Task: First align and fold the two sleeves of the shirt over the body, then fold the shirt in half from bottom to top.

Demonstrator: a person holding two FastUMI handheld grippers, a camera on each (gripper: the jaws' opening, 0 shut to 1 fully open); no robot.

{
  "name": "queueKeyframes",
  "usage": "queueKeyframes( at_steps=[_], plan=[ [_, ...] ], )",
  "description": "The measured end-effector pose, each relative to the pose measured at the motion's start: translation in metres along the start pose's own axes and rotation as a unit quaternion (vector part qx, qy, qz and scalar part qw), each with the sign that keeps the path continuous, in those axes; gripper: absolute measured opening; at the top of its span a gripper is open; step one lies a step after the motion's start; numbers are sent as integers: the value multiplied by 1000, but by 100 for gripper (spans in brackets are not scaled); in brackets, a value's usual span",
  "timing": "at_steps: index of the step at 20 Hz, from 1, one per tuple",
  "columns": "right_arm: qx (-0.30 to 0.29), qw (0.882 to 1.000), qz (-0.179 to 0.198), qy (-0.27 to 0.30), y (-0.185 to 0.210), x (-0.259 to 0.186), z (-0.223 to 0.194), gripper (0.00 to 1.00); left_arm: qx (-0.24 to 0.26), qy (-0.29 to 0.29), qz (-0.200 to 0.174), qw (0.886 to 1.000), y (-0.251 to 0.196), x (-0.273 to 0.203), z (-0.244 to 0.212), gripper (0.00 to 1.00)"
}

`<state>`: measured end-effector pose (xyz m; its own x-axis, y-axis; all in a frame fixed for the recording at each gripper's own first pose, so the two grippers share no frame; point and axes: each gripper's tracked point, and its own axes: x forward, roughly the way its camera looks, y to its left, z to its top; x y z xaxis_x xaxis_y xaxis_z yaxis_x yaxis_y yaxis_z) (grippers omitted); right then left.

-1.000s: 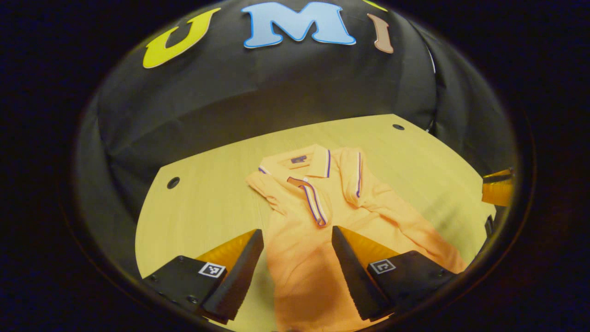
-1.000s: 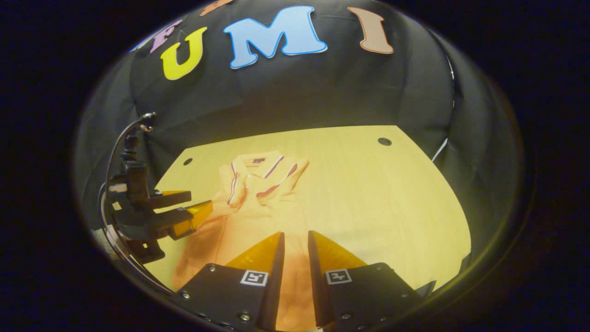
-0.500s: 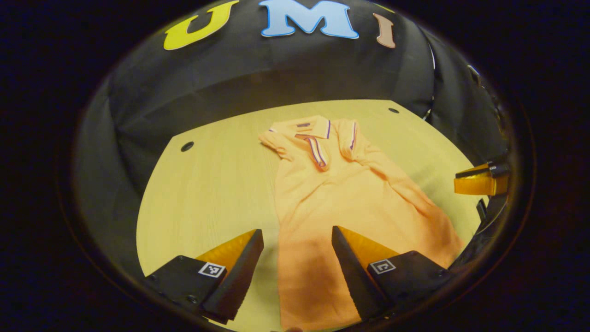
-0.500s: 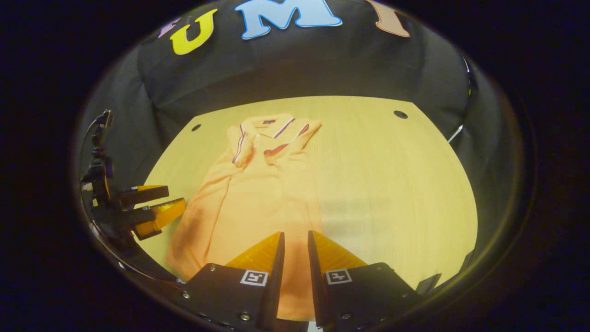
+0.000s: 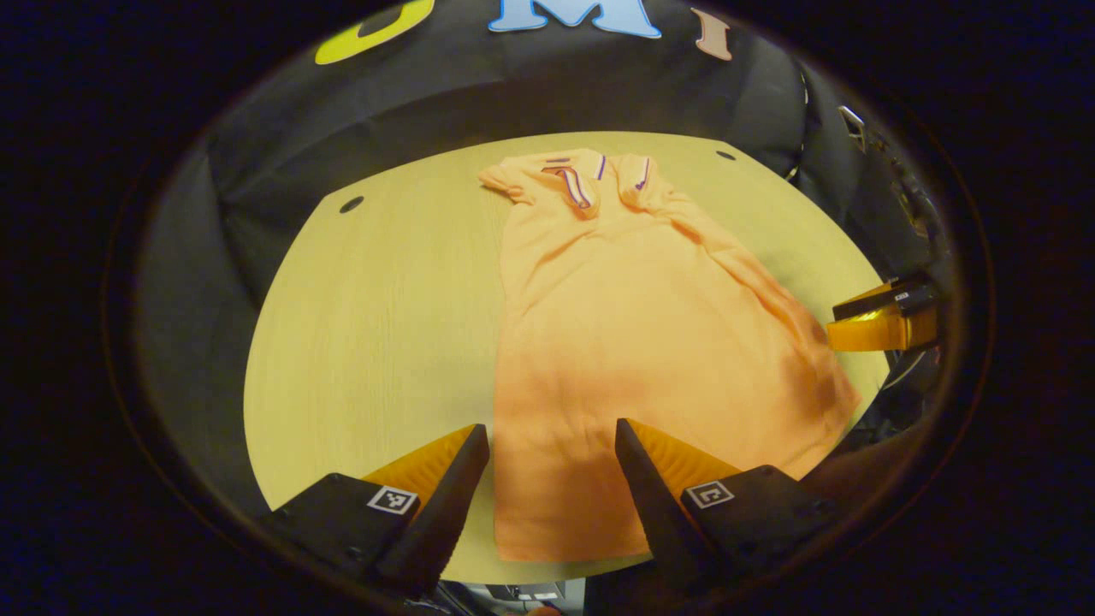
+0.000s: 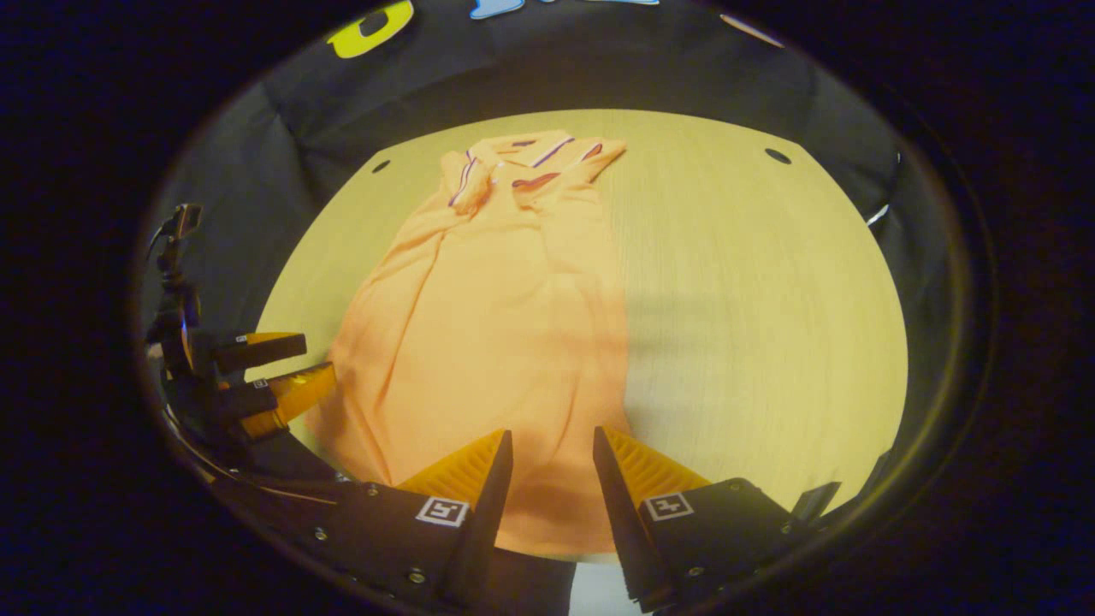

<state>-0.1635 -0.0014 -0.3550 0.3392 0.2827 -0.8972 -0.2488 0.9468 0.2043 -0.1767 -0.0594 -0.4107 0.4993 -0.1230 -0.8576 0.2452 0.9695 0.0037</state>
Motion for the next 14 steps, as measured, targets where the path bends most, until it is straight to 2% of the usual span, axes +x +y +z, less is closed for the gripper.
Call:
queueKeyframes(
  at_steps=[1,2,4,5,6,7,9,10,12,13,14],
  plan=[
    [-2,1000,-1,14,1,2,-9,60,3,9,4,1000,1,0,-8,98],
    [-5,1000,4,30,5,5,-17,65,2,20,3,1000,-1,0,-16,100],
    [-16,998,0,56,4,8,-33,81,2,43,4,999,-4,1,-33,98],
    [-22,998,-6,60,2,7,-36,81,7,51,6,999,-3,0,-40,95],
    [-28,997,-15,68,-2,7,-38,81,12,61,8,998,-2,1,-46,100],
    [-34,996,-25,77,-5,8,-43,81,14,70,9,997,-3,1,-52,95],
    [-45,993,-42,102,-11,10,-54,81,17,83,14,996,-2,3,-59,100],
    [-47,991,-44,114,-11,11,-60,81,20,89,16,996,-1,5,-60,98],
    [-56,989,-48,128,-10,13,-68,81,21,94,11,995,-3,7,-60,100],
    [-61,988,-53,132,-12,14,-70,81,24,98,9,995,-5,7,-61,97],
    [-65,987,-57,135,-13,13,-70,75,25,99,8,995,-4,7,-60,95]
  ],
)
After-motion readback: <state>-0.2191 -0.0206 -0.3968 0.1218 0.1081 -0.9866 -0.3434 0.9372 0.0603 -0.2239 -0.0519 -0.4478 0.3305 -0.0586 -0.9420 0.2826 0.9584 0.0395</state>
